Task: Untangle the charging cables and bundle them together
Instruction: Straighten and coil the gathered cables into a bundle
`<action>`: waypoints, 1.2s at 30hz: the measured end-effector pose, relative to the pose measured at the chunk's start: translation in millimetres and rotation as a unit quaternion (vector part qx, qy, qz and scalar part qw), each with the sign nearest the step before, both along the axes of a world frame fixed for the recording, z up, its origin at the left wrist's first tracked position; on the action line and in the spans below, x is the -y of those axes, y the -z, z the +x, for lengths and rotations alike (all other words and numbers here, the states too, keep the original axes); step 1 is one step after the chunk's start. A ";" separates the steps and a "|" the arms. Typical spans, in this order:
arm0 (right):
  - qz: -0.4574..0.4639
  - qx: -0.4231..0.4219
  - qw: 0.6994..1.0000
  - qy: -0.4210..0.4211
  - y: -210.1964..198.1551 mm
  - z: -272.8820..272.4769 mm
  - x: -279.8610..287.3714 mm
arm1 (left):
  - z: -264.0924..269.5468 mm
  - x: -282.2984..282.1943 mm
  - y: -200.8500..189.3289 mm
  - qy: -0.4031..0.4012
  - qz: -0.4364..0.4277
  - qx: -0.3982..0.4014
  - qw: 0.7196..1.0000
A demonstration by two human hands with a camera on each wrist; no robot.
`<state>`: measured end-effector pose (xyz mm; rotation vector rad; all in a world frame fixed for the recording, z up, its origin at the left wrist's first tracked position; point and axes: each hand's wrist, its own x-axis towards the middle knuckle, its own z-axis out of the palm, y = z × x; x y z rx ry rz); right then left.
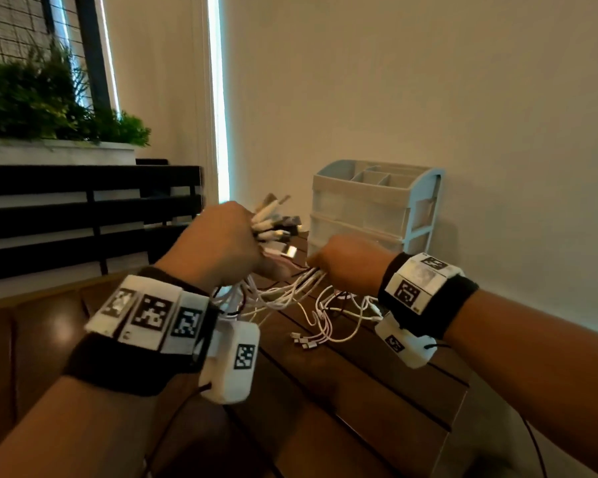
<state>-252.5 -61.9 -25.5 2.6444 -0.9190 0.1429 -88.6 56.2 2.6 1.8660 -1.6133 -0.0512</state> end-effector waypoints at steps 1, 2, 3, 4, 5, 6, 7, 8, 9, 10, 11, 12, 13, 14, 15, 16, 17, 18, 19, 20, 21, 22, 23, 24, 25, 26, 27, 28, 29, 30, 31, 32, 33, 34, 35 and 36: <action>0.006 0.014 1.000 -0.012 1.2 1.7 -1.1 | -8.3 2.4 2.0 0.012 -0.004 0.022 1.000; 0.014 0.025 0.999 -0.023 1.6 2.3 -4.5 | -15.0 5.6 5.7 0.026 -0.001 0.038 0.999; 0.029 0.035 0.999 -0.025 1.2 2.8 -6.4 | -18.8 10.6 11.2 0.043 0.003 0.046 0.998; 0.050 0.031 0.998 -0.016 -0.9 0.9 -10.4 | -21.6 14.6 17.2 0.063 0.008 0.046 0.997; 0.045 0.005 0.999 -0.013 -1.8 1.0 -10.5 | -22.3 18.7 23.4 0.085 0.011 0.040 0.996; 0.025 -0.001 0.999 -0.026 -2.9 1.5 -12.4 | -21.6 21.3 28.5 0.101 0.008 0.015 0.995; 0.014 0.015 0.999 -0.036 -2.0 7.1 -12.0 | -19.9 23.4 31.9 0.113 0.001 -0.023 0.993; -0.004 0.041 0.998 -0.055 0.5 9.6 -12.5 | -18.3 24.7 34.0 0.116 -0.009 -0.049 0.992; 0.020 0.059 0.997 -0.053 1.8 14.2 -14.8 | -16.7 25.6 35.4 0.114 -0.019 -0.062 0.991; 0.016 0.079 0.994 -0.069 4.1 17.0 -11.8 | -16.8 24.5 35.5 0.109 -0.027 -0.061 0.992; 0.036 0.103 0.992 -0.062 1.6 17.1 -13.2 | -17.4 24.1 35.2 0.107 -0.035 -0.057 0.992; 0.057 0.129 0.988 -0.069 -0.4 15.3 -11.6 | -18.7 22.4 34.3 0.104 -0.043 -0.051 0.992; 0.070 0.155 0.983 -0.076 -5.0 13.1 -11.0 | -18.1 21.0 32.3 0.100 -0.052 -0.048 0.993; 0.071 0.165 0.980 -0.084 -9.3 8.7 -9.6 | -15.5 19.2 29.1 0.089 -0.059 -0.050 0.993; 0.069 0.160 0.982 -0.074 -11.6 3.8 -7.3 | -10.4 16.9 25.0 0.076 -0.062 -0.057 0.994; 0.064 0.153 0.983 -0.074 -12.1 -4.7 -0.4 | -3.8 13.4 19.6 0.060 -0.066 -0.069 0.994; 0.070 0.148 0.985 -0.047 -12.1 -13.7 9.7 | 4.8 10.1 14.1 0.047 -0.076 -0.082 0.993; 0.068 0.151 0.986 -0.031 -13.6 -24.5 20.0 | 14.1 6.6 9.2 0.034 -0.087 -0.096 0.991; 0.062 0.178 0.982 -0.003 -15.5 -35.7 30.6 | 22.3 3.7 5.5 0.023 -0.098 -0.108 0.989; 0.049 0.217 0.975 0.008 -18.2 -48.2 41.4 | 27.5 1.3 3.0 0.017 -0.103 -0.117 0.988; 0.030 0.246 0.969 0.016 -21.7 -57.4 46.2 | 30.3 0.3 2.4 0.015 -0.103 -0.123 0.987; 0.013 0.248 0.969 0.012 -22.7 -63.8 51.5 | 31.8 -0.4 2.6 0.014 -0.099 -0.125 0.987; 0.009 0.231 0.973 0.017 -21.8 -67.1 53.6 | 32.9 -0.3 3.3 0.012 -0.097 -0.125 0.987; 0.018 0.205 0.978 0.021 -18.5 -70.0 56.0 | 34.0 -0.8 3.2 0.006 -0.096 -0.126 0.987; 0.034 0.187 0.981 0.037 -13.7 -73.1 57.8 | 37.1 -1.3 2.8 -0.003 -0.102 -0.130 0.986; 0.047 0.186 0.980 0.042 -8.1 -78.1 61.0 | 41.3 -2.6 1.7 -0.013 -0.114 -0.141 0.983; 0.057 0.199 0.977 0.051 -3.6 -84.6 65.8 | 47.3 -3.7 0.8 -0.027 -0.127 -0.154 0.979; 0.063 0.216 0.973 0.059 -0.2 -91.4 71.4 | 53.4 -5.0 -0.4 -0.040 -0.139 -0.162 0.976; 0.073 0.223 0.969 0.077 1.2 -96.9 75.1 | 58.7 -5.8 -0.9 -0.052 -0.144 -0.162 0.975; 0.089 0.208 0.969 0.099 2.3 -101.4 78.3 | 61.9 -6.1 -1.0 -0.060 -0.142 -0.159 0.975; 0.111 0.171 0.971 0.128 3.7 -103.9 79.1 | 63.5 -5.8 -0.7 -0.067 -0.134 -0.157 0.976; 0.134 0.128 0.971 0.148 6.9 -105.3 79.5 | 63.9 -4.8 0.0 -0.071 -0.123 -0.156 0.978; 0.153 0.097 0.970 0.161 10.6 -106.0 78.7 | 63.7 -3.5 1.0 -0.075 -0.114 -0.154 0.979; 0.164 0.091 0.969 0.163 13.8 -106.8 78.3 | 63.7 -2.6 2.2 -0.079 -0.110 -0.151 0.979; 0.169 0.097 0.967 0.162 15.4 -108.1 78.0 | 64.5 -1.8 3.6 -0.085 -0.109 -0.149 0.979; 0.170 0.107 0.967 0.157 16.5 -109.9 78.9 | 66.1 -1.3 4.3 -0.092 -0.109 -0.150 0.978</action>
